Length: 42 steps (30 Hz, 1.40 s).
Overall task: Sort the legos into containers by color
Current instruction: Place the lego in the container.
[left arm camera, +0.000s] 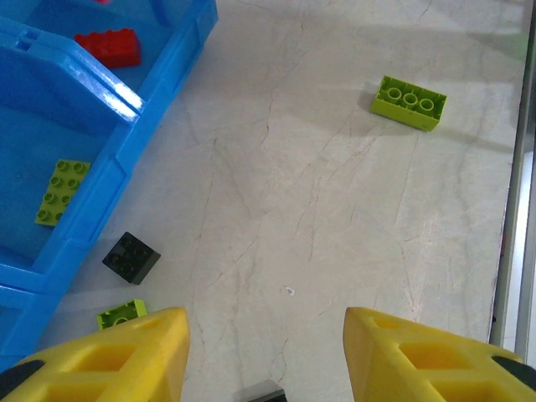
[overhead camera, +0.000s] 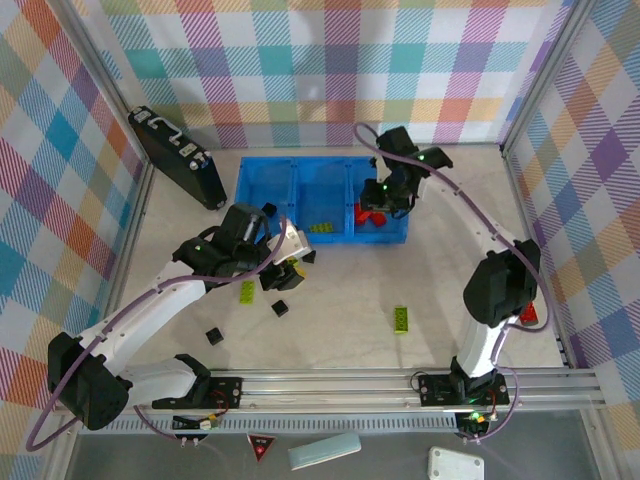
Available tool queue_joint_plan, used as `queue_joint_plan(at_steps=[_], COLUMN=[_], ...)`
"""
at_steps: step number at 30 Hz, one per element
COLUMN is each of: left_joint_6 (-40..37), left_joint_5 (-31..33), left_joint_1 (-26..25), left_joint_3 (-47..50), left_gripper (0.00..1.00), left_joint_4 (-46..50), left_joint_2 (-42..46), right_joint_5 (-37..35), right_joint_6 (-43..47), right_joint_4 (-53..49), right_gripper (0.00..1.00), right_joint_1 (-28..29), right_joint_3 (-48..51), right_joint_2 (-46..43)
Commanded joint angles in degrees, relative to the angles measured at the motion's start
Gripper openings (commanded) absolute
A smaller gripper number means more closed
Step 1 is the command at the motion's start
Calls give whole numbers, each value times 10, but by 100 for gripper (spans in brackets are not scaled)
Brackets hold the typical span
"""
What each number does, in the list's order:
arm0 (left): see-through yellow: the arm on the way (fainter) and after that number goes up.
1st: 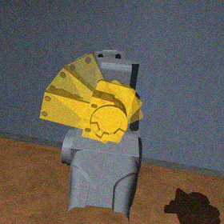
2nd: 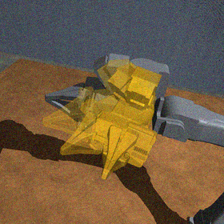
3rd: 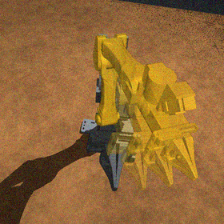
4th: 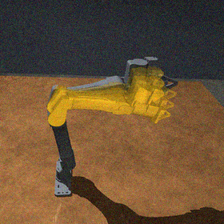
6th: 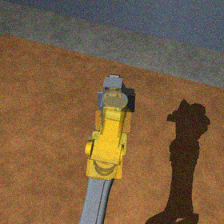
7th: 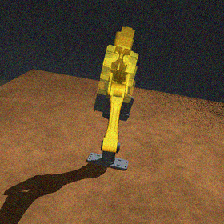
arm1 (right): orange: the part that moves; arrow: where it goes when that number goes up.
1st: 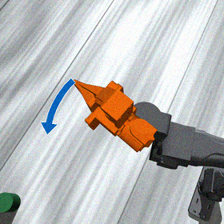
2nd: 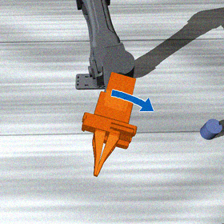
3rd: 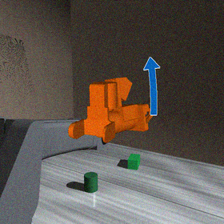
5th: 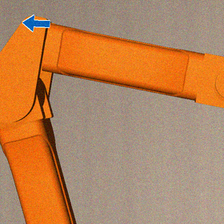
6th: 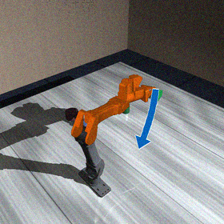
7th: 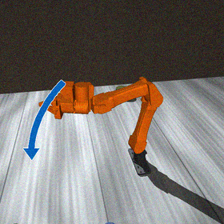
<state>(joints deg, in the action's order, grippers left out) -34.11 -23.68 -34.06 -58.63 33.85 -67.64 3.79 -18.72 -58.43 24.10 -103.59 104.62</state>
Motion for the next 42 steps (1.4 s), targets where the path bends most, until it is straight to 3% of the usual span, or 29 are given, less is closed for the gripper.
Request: queue_joint_plan(at_steps=[1,9,18,38,42], left_joint_6=[0,2,6,13,16], left_joint_5=[2,12,15,34,37], left_joint_1=[-6,-6,-6,-6,-6], left_joint_3=[6,8,10,8,7], left_gripper=[52,52,52,52,53], left_joint_4=[-12,-14,-16,-15,-17], left_joint_2=[10,7,-2,-11,-10], right_joint_5=[-32,-21,4,126,89], right_joint_6=[20,21,4,-63,-58], right_joint_4=[-14,-21,-20,68,52], right_gripper=[27,28,30,35,44], right_joint_1=[-20,-50,-71,-100,-103], right_joint_3=[-52,-220,-342,-347,-348], right_joint_2=[42,190,319,407,395])
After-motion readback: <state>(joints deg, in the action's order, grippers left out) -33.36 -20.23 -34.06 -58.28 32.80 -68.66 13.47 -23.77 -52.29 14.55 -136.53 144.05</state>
